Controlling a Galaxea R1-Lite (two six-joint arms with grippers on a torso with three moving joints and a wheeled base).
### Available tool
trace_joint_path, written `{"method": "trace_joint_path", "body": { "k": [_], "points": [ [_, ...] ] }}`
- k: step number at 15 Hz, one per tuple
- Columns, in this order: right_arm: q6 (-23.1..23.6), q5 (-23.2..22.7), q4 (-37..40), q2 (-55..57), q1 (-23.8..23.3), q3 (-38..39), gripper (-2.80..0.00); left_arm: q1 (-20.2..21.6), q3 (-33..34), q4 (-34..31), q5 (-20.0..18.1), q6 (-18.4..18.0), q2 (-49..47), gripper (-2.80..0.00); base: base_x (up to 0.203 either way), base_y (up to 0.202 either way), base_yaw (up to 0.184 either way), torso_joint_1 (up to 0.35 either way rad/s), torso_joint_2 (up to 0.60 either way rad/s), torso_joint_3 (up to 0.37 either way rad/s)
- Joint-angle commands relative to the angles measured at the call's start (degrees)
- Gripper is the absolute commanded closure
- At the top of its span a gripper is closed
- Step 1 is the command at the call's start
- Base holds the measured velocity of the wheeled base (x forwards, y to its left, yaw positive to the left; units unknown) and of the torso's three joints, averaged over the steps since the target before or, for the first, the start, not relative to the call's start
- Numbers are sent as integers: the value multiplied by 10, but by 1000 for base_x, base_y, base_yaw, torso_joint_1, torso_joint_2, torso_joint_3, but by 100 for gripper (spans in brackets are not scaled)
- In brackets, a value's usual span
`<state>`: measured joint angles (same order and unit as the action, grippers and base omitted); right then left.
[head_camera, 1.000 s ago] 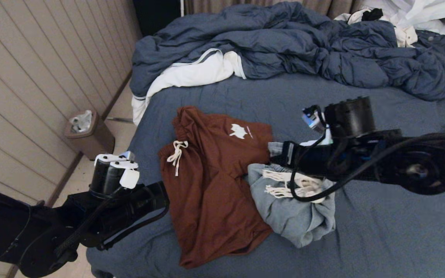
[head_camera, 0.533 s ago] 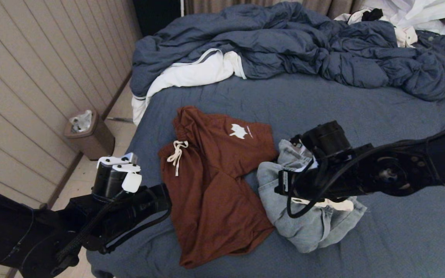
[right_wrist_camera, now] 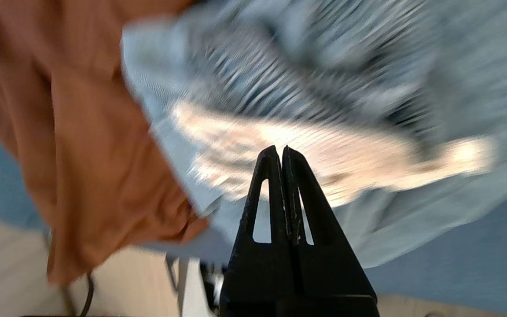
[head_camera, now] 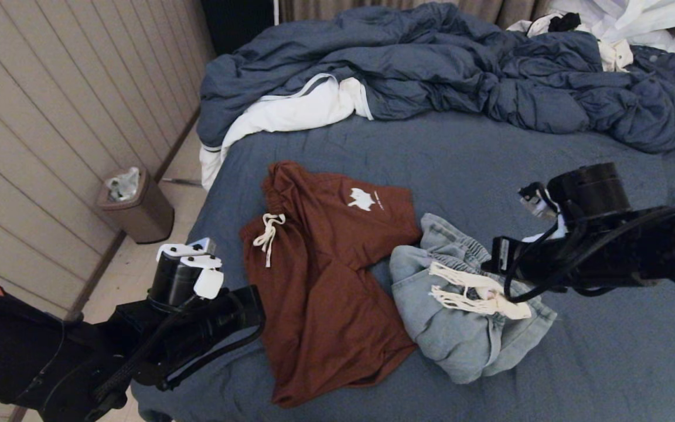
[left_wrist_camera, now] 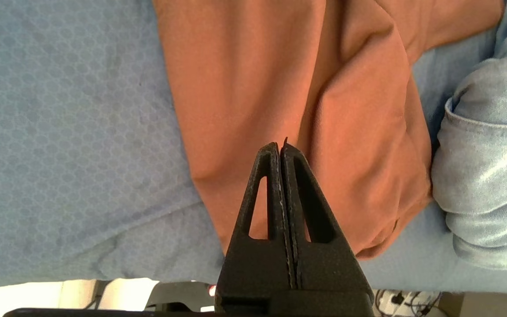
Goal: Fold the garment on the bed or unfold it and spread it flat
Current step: Unford the blue shorts
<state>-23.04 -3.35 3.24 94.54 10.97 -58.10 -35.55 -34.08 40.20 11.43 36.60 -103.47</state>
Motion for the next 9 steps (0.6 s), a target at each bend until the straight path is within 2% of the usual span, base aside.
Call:
{"method": "trace_joint_path", "body": {
  "k": [1, 5, 9],
  "points": [
    [15, 0, 0, -24, -54, -10, 0, -2, 1, 2, 1, 3, -1, 0, 0, 0, 0, 0, 0, 0],
    [62, 0, -9, 41, -161, -40, 0, -2, 0, 2, 1, 2, -3, 0, 0, 0, 0, 0, 0, 0],
    [71, 5, -11, 101, -174, -59, 0, -2, 1, 2, 1, 2, -2, 0, 0, 0, 0, 0, 0, 0]
  ]
}}
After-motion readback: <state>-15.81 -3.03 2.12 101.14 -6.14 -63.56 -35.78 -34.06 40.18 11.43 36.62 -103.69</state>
